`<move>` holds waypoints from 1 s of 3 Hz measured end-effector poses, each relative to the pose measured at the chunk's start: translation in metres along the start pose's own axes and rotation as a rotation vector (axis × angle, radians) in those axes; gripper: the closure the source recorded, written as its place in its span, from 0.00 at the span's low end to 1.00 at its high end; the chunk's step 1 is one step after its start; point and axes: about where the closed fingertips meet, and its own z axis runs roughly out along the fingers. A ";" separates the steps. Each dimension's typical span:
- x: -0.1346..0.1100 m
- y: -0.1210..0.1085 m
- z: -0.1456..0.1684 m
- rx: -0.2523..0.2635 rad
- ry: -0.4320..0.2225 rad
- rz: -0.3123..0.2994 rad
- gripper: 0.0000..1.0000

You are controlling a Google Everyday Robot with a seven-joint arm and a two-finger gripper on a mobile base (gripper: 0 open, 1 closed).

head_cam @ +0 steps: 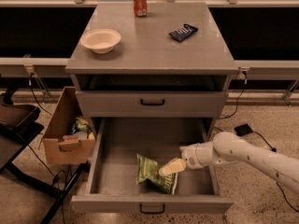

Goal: Place green jalapeno chip bag into middle drawer

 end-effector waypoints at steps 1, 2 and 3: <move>-0.001 0.010 -0.016 -0.013 -0.011 -0.022 0.00; 0.013 0.043 -0.070 0.037 0.128 -0.073 0.00; 0.017 0.069 -0.128 0.061 0.298 -0.084 0.00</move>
Offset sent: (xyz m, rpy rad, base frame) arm -0.0910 -0.0677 0.1400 -0.3186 -0.0337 0.0863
